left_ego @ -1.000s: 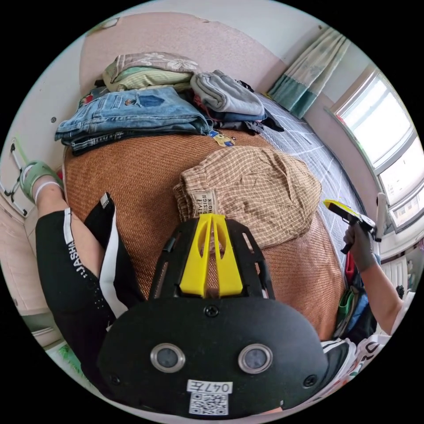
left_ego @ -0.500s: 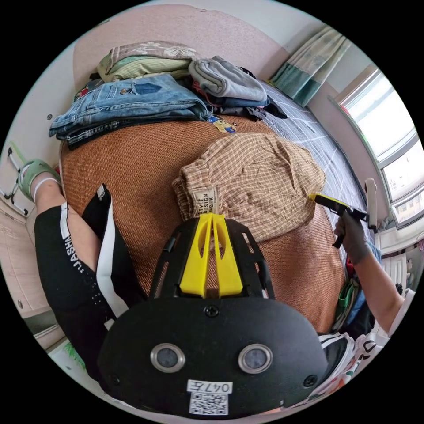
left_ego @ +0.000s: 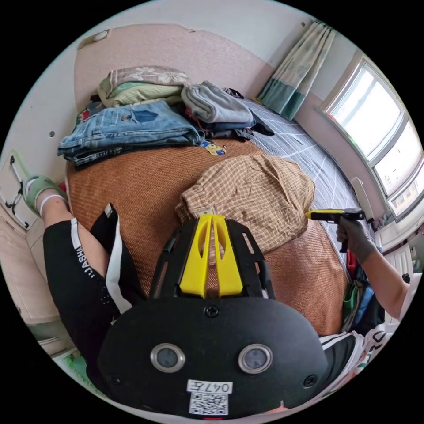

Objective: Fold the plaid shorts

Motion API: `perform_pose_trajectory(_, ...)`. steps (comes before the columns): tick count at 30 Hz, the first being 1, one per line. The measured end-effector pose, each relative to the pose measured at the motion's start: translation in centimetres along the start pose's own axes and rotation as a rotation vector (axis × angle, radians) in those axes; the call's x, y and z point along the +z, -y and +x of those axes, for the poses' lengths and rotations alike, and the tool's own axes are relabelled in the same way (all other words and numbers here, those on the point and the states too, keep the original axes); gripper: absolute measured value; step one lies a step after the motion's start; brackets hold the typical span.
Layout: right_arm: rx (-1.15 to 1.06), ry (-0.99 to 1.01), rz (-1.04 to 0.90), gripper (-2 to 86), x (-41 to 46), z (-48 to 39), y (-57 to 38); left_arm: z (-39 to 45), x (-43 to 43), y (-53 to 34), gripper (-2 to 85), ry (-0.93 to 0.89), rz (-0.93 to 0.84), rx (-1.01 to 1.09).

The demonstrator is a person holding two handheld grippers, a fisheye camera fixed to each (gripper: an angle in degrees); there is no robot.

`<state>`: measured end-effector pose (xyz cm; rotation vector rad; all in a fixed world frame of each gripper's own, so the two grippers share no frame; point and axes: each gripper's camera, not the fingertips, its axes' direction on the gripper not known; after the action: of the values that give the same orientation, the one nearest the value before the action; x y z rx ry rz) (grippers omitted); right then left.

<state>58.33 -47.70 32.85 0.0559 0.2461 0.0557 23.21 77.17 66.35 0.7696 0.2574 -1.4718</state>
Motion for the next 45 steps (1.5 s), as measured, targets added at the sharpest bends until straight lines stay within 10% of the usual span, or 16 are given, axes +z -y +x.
perform_pose_trajectory(15,-0.216,0.015,0.132,1.0,1.1,-8.3,-2.2,-0.8,-3.5,1.3,5.9,0.109,0.178,0.093)
perform_pose_trajectory(33,-0.223,-0.049,0.114,0.7,6.6,-9.9,-3.8,-5.6,1.5,11.0,5.4,-0.035,-0.166,0.156)
perform_pose_trajectory(45,0.032,0.082,0.375,5.7,2.4,-0.8,-6.5,1.9,-3.4,7.1,0.8,-0.433,-0.209,0.877)
